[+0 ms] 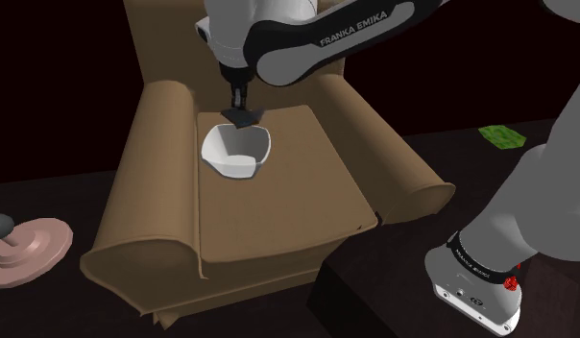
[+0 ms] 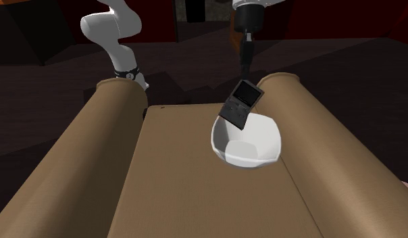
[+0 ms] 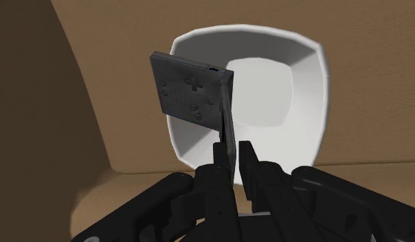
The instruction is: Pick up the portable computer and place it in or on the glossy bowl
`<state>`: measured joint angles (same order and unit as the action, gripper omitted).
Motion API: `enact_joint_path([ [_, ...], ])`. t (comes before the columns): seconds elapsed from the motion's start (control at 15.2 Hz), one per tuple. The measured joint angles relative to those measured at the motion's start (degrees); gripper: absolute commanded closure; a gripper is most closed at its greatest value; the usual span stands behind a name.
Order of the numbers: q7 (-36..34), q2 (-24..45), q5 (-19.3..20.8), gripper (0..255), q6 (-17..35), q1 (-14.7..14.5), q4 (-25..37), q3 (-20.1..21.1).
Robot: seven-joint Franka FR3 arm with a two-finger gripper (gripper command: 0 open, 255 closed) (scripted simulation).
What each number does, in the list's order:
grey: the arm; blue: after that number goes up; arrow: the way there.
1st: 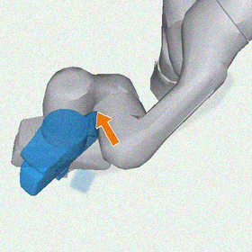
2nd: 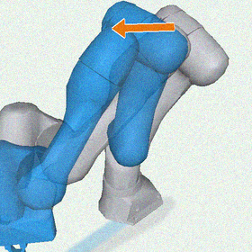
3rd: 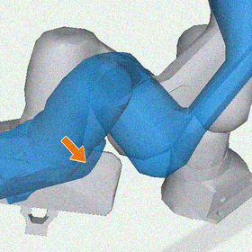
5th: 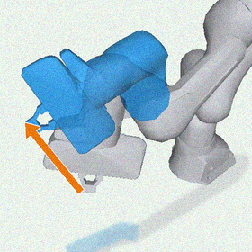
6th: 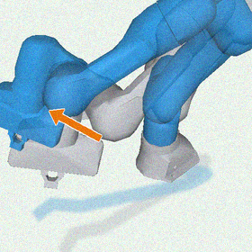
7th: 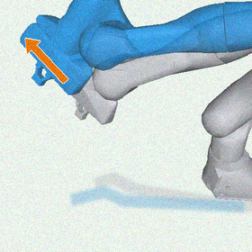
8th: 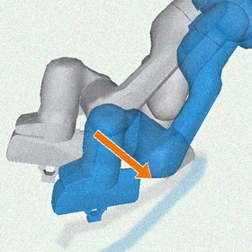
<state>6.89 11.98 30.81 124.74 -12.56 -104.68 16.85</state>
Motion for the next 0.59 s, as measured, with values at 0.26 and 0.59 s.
enact_joint_path([
  [0.26,-1.51,1.31,1.2,255,1.84,-0.2,-0.95,-0.25],
  [0.59,-3.64,2.96,3.0,255,4.7,-0.4,-2.68,-0.72],
])
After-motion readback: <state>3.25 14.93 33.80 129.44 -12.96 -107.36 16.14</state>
